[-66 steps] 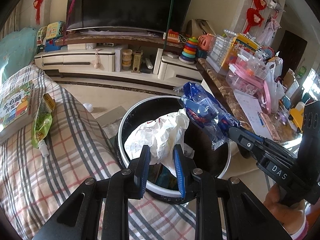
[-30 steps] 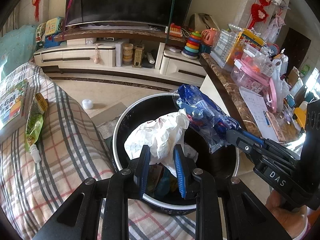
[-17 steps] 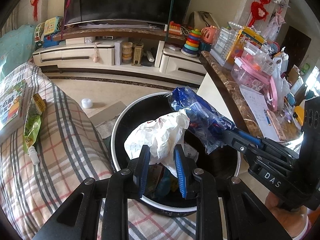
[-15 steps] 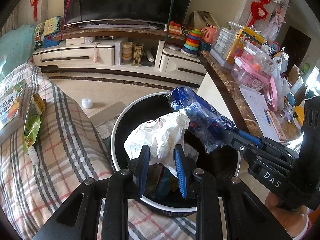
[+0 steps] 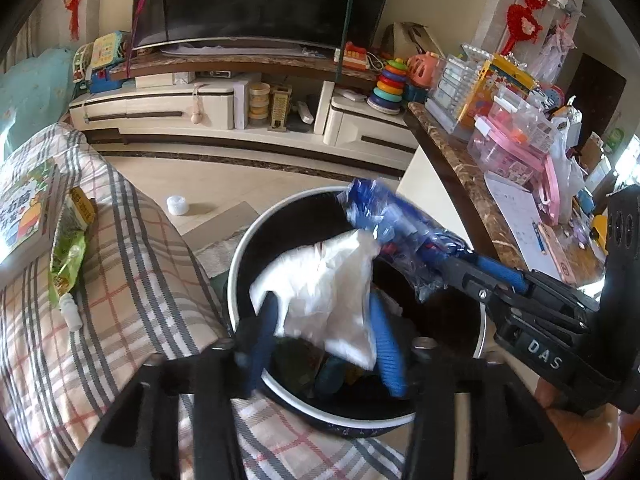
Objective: Collect trash
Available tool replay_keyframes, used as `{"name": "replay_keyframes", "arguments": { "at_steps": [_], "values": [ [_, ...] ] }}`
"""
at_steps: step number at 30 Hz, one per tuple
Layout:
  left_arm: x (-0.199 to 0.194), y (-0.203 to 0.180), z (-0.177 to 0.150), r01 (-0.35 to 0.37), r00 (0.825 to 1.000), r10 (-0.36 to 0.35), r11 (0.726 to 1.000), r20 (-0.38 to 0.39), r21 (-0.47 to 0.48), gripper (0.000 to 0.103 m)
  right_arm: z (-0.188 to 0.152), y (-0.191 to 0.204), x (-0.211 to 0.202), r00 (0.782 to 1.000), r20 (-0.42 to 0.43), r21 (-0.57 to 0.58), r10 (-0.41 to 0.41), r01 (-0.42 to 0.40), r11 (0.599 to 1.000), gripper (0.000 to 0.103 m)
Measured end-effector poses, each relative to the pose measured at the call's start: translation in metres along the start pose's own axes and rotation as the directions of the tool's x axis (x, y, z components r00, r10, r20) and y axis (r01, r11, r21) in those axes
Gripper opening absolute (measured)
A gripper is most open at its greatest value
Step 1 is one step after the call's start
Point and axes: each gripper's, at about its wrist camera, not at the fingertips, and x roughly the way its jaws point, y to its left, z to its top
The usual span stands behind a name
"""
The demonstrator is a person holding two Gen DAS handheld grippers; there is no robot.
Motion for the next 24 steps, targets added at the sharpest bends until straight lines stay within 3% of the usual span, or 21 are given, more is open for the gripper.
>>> {"name": "replay_keyframes", "arguments": {
  "at_steps": [1,3,6,18,24],
  "values": [
    [-0.002,0.001,-0.001,-0.005,1.0,0.005,1.0,0.004,-0.002,0.058,0.0,0.0,0.0,1.0,-0.001,0.002,0.0,0.0,1.0,0.034],
    [-0.005,0.003,-0.003,-0.004,1.0,0.004,1.0,0.007,-0.01,0.059,0.001,-0.002,-0.002,1.0,0.003,0.011,0.01,-0.01,1.0,0.049],
    [-0.011,0.007,-0.007,-0.004,1.0,0.004,1.0,0.009,-0.02,0.06,0.0,-0.004,-0.007,1.0,0.015,0.025,0.024,-0.024,0.999,0.059],
    [-0.068,0.034,-0.058,0.027,0.998,-0.02,0.993,0.066,-0.113,0.066,-0.016,0.004,-0.047,0.992,0.091,0.082,0.084,-0.092,0.992,0.09],
    [-0.106,0.049,-0.101,0.024,0.993,-0.007,0.989,0.117,-0.146,0.071,-0.04,0.019,-0.071,0.985,0.132,0.11,0.11,-0.124,0.986,0.096]
  ]
}}
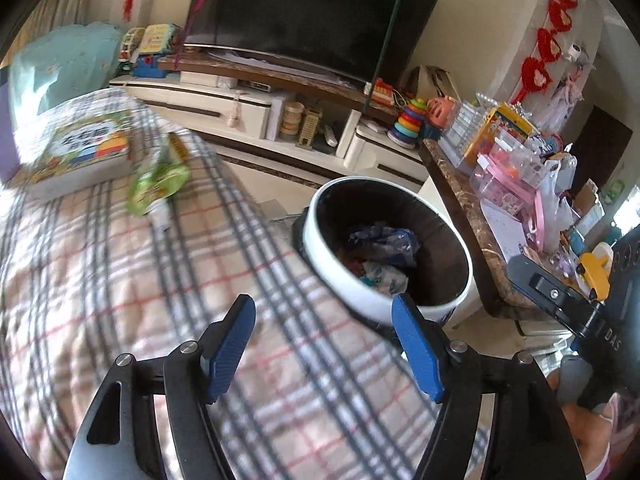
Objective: Collect trash
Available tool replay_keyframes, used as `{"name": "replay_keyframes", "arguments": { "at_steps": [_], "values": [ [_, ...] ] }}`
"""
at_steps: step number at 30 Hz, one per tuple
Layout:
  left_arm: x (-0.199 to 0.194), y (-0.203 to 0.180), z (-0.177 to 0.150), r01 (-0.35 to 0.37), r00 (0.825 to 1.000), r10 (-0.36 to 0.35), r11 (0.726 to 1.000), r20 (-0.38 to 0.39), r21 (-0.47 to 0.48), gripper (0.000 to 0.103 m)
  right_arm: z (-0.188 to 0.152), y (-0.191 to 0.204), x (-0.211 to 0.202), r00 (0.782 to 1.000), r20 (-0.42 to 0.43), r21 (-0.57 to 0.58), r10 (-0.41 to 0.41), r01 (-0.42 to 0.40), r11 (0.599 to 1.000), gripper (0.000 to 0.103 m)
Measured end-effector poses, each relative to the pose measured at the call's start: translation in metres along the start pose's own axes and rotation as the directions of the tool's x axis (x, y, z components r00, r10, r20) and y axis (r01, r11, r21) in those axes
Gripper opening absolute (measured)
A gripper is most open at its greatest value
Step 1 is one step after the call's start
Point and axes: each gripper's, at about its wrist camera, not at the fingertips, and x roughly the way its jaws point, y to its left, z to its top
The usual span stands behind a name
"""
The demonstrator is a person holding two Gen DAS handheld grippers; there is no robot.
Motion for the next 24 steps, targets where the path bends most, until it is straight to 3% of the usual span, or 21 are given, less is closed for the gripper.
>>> {"name": "replay_keyframes", "arguments": {
  "at_steps": [8,16,19,21,24],
  "values": [
    [-0.053,0.018,-0.053,-0.001,0.999,0.003,0.999,0.052,-0.05,0.076,-0.041,0.026,-0.024,1.0,0.026,-0.022,-0.008,0.009,1.0,0.097],
    [-0.11,0.015,-0.069,0.01,0.989,-0.005,0.999,0.145,-0.032,0.077,-0.06,0.056,-0.056,0.997,0.072,-0.075,-0.007,0.013,0.997,0.098],
    [-0.141,0.011,-0.075,0.009,0.975,-0.005,1.0,0.222,-0.017,0.088,-0.055,0.07,-0.077,0.992,0.123,-0.109,-0.017,0.03,0.994,0.099],
    [-0.162,0.009,-0.085,-0.008,0.955,0.011,1.0,0.295,-0.013,0.102,-0.052,0.079,-0.095,0.982,0.184,-0.138,-0.043,0.069,0.988,0.102],
    [-0.183,0.008,-0.104,-0.061,0.926,0.062,0.998,0.372,-0.014,0.102,-0.055,0.094,-0.126,0.944,0.321,-0.189,-0.076,0.143,0.972,0.103]
  ]
}}
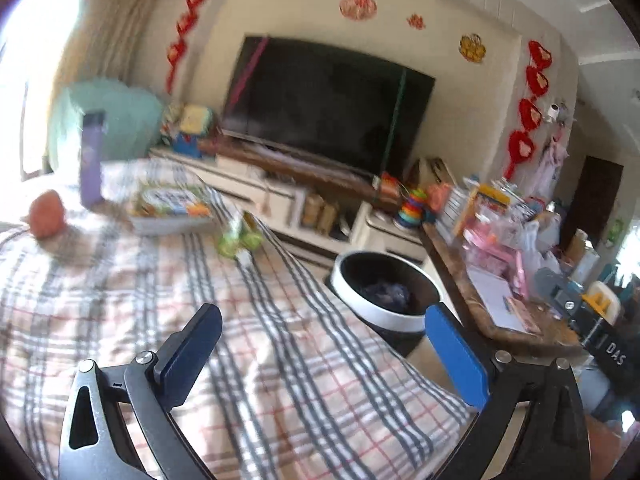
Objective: Collect trash
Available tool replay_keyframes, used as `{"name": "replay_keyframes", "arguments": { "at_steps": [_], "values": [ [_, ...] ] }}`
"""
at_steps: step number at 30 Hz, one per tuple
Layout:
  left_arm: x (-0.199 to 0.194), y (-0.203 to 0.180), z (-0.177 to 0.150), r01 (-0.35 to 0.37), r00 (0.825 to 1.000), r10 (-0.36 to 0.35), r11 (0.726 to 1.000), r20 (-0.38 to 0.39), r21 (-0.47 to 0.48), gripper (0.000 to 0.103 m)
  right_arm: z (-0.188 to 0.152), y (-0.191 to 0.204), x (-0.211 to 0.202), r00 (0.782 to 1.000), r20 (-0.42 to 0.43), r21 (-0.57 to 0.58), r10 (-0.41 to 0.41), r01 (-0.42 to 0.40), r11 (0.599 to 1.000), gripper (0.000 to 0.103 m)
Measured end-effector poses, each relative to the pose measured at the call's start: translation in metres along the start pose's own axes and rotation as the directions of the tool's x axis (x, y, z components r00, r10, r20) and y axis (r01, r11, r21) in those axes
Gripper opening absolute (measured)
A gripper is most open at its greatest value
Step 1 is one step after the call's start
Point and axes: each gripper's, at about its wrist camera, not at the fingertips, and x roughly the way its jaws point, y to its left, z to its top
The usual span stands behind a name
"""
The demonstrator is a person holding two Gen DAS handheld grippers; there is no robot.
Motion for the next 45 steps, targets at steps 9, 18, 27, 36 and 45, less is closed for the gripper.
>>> {"name": "replay_keyframes", "arguments": {
  "at_steps": [9,18,27,36,45],
  "values": [
    [-0.024,-0.016,-0.027,-0.121,0.991,0.116,0.989,0.061,0.087,0.102,-0.031,0.003,-0.014,0.998,0.053,-0.014,-0.041,0.042,0.999,0.103],
    [-0.019,-0.028,-0.035,-0.188,0.982,0.183,0.975,0.054,0.12,0.102,-0.05,0.001,-0.011,0.997,0.041,-0.029,-0.06,0.062,0.998,0.103],
    [-0.022,-0.036,-0.04,-0.219,0.975,0.211,0.967,0.073,0.133,0.102,-0.053,0.0,-0.007,0.998,0.024,-0.026,-0.065,0.066,0.997,0.103],
    [-0.023,-0.037,-0.043,-0.23,0.972,0.22,0.962,0.08,0.145,0.102,-0.054,0.001,-0.007,0.997,0.032,-0.037,-0.067,0.068,0.997,0.103],
    [-0.025,-0.038,-0.047,-0.24,0.969,0.228,0.958,0.095,0.159,0.102,-0.054,0.006,-0.011,0.997,0.046,-0.048,-0.064,0.067,0.997,0.103]
  ]
}}
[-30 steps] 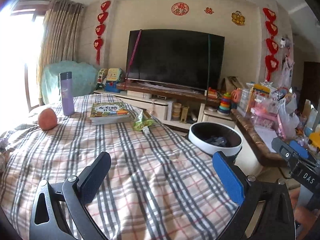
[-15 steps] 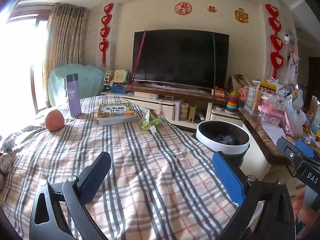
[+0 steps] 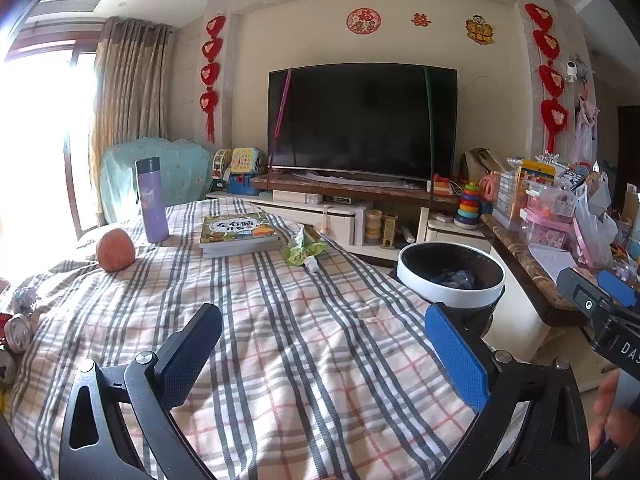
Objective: Collect trash
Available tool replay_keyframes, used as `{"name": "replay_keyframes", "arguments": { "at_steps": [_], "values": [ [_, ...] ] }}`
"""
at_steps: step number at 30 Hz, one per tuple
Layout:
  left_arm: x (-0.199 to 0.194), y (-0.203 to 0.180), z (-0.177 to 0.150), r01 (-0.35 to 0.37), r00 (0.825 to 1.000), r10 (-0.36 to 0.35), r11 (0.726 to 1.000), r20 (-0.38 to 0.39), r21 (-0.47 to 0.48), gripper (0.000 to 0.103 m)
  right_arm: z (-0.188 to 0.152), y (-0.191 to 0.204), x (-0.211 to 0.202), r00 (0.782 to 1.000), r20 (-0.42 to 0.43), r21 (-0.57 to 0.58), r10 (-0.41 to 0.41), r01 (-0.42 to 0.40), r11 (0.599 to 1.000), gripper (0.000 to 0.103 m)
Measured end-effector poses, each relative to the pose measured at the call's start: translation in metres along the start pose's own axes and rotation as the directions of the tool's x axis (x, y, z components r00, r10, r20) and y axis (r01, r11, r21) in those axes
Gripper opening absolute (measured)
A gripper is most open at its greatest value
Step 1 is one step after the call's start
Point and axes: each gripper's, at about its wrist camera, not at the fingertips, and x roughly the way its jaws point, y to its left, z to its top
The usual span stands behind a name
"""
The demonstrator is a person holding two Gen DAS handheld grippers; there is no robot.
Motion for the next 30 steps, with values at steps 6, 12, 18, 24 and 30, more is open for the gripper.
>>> {"name": "replay_keyframes", "arguments": {
  "at_steps": [6,12,18,24,30],
  "values": [
    [-0.0003,0.0011,0.0004,0.011,1.0,-0.011,1.0,0.007,0.001,0.102,0.0002,0.0006,-0.001,1.0,0.002,-0.001,0.001,-0.001,1.0,0.103],
    [0.0,0.0015,-0.0001,0.007,1.0,-0.007,1.0,0.011,0.008,0.102,0.0011,0.0013,-0.0018,1.0,0.002,0.003,0.006,-0.006,1.0,0.103],
    [-0.0007,0.0019,-0.0007,0.006,1.0,-0.007,1.0,0.02,0.018,0.102,0.0014,0.0008,-0.0013,1.0,-0.003,0.012,0.013,-0.013,1.0,0.103],
    [0.0002,0.0028,-0.0022,0.008,1.0,-0.009,1.0,0.018,0.018,0.102,0.0017,0.0007,-0.0014,1.0,-0.001,0.009,0.015,-0.015,1.0,0.103],
    [0.0009,0.0036,-0.0034,0.008,1.0,-0.009,1.0,0.015,0.015,0.102,0.0014,0.0016,-0.0013,1.0,-0.003,0.008,0.018,-0.018,1.0,0.103]
  ]
}}
